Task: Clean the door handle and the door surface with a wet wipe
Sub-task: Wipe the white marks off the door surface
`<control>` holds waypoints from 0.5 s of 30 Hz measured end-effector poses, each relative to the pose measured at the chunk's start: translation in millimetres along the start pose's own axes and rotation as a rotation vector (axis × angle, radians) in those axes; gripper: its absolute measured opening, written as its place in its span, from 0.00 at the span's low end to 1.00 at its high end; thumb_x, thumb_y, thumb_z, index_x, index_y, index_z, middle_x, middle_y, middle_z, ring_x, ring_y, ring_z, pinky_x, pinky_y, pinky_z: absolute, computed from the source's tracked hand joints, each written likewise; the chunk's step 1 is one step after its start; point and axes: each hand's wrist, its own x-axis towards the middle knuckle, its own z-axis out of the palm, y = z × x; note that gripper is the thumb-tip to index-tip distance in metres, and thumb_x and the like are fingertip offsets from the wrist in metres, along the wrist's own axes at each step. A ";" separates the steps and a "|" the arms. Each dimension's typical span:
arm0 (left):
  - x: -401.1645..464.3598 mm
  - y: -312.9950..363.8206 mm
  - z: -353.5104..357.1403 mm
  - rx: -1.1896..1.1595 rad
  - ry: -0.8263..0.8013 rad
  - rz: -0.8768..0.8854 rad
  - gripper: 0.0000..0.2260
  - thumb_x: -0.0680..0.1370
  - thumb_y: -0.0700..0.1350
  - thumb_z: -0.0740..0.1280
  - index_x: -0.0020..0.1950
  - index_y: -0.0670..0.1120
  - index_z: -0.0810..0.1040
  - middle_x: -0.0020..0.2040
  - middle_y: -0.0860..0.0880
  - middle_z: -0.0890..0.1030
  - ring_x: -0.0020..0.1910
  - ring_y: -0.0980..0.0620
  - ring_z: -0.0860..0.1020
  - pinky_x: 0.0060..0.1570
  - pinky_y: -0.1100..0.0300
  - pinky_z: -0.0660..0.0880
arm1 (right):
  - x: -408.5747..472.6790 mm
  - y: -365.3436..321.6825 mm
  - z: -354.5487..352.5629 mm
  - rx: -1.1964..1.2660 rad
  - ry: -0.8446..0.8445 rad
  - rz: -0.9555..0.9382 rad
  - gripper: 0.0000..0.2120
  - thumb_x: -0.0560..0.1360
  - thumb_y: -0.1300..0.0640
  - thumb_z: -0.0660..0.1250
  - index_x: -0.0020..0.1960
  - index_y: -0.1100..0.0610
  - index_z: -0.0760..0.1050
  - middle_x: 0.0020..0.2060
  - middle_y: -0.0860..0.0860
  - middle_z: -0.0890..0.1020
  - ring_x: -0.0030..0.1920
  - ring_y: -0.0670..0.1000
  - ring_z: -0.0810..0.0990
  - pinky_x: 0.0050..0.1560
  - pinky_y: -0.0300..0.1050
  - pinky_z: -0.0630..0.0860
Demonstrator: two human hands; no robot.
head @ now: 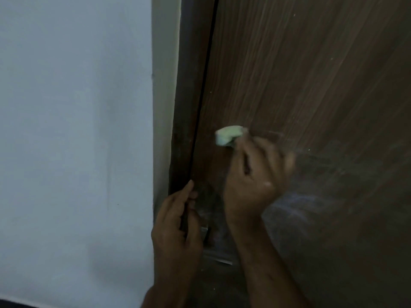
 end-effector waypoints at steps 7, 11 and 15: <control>-1.8 3.0 -0.5 -0.006 0.006 0.006 0.19 0.76 0.37 0.66 0.66 0.47 0.80 0.56 0.53 0.82 0.58 0.67 0.77 0.58 0.79 0.68 | -16.4 23.5 -24.4 -0.094 -0.124 -0.064 0.06 0.78 0.61 0.71 0.51 0.56 0.86 0.45 0.51 0.86 0.45 0.57 0.80 0.50 0.51 0.74; -1.2 -2.3 0.5 -0.008 -0.034 0.011 0.17 0.76 0.35 0.67 0.63 0.47 0.82 0.56 0.52 0.83 0.57 0.64 0.78 0.60 0.76 0.69 | -20.0 25.8 -29.0 -0.079 -0.039 0.011 0.06 0.80 0.61 0.68 0.52 0.58 0.84 0.45 0.51 0.86 0.48 0.52 0.74 0.49 0.47 0.73; 3.3 -1.7 4.4 -0.005 -0.014 0.060 0.16 0.75 0.37 0.67 0.61 0.47 0.82 0.58 0.55 0.81 0.59 0.71 0.75 0.60 0.77 0.67 | -60.7 9.8 -22.8 -0.151 -0.452 -0.341 0.12 0.75 0.58 0.74 0.58 0.55 0.83 0.54 0.50 0.85 0.52 0.55 0.77 0.47 0.53 0.72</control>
